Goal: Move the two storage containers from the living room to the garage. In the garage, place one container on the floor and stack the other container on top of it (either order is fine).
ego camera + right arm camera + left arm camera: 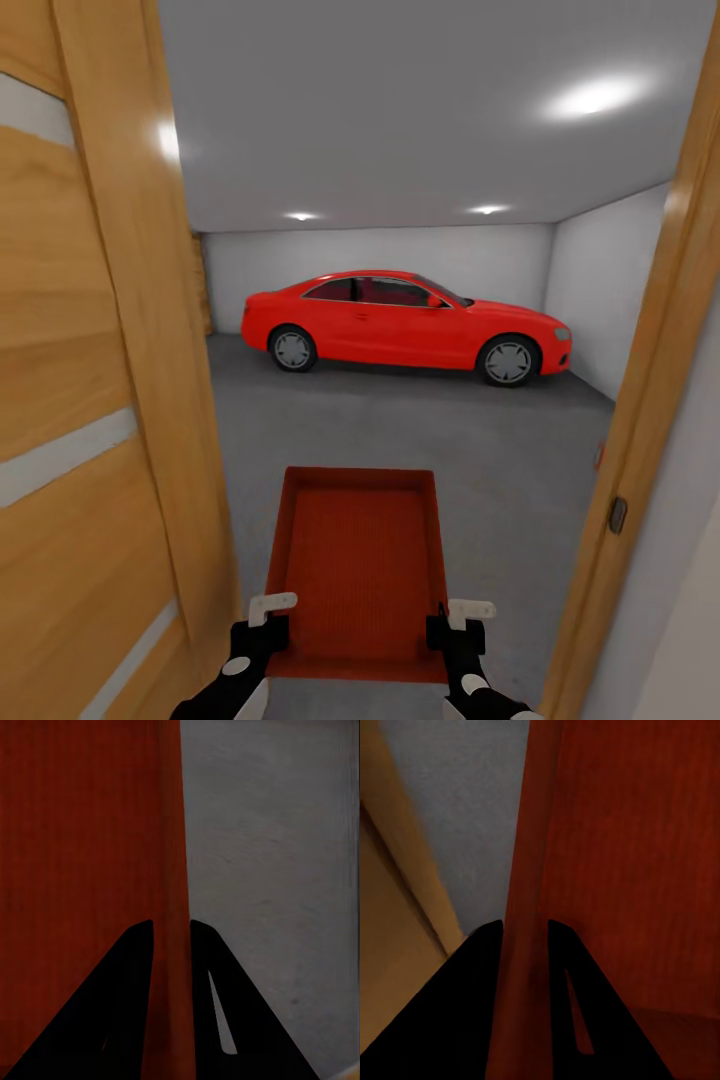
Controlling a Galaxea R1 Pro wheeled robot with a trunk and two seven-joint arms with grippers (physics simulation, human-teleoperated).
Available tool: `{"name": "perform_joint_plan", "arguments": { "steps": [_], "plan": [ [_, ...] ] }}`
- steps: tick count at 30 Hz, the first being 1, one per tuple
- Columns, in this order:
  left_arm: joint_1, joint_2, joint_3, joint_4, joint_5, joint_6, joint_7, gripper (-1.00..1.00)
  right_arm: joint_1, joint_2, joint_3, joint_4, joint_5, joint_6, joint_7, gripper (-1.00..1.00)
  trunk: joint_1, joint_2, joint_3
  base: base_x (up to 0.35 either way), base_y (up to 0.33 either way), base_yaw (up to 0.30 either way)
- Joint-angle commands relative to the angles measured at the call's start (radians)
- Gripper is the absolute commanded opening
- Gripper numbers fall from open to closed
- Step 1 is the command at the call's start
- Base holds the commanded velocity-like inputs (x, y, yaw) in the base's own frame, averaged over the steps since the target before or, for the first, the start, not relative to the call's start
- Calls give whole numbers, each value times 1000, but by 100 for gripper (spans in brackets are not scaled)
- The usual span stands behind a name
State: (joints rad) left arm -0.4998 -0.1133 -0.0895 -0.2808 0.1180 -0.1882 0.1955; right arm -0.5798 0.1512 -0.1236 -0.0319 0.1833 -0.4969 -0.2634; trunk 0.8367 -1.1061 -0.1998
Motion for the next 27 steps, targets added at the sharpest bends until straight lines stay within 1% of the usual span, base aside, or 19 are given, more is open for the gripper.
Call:
{"name": "perform_joint_plan", "arguments": {
  "steps": [1,10,14,27],
  "plan": [
    [0,1,-12,5,24,-4,5,-100,-2,-4,21,-3,-7,-81,0,-100,1,-1,-1,244,271,-282],
    [0,0,-12,5,23,-7,5,-100,-2,-4,21,-3,-7,-81,0,-100,1,-1,-1,243,250,-282],
    [0,0,-12,4,23,-9,5,-100,-2,-4,21,-3,-7,-81,0,-100,1,-1,-1,88,76,-282],
    [0,0,-12,3,23,-10,7,-100,-2,-5,19,-3,-8,-78,0,-100,1,-1,-1,1,1,-13]
  ]
}}
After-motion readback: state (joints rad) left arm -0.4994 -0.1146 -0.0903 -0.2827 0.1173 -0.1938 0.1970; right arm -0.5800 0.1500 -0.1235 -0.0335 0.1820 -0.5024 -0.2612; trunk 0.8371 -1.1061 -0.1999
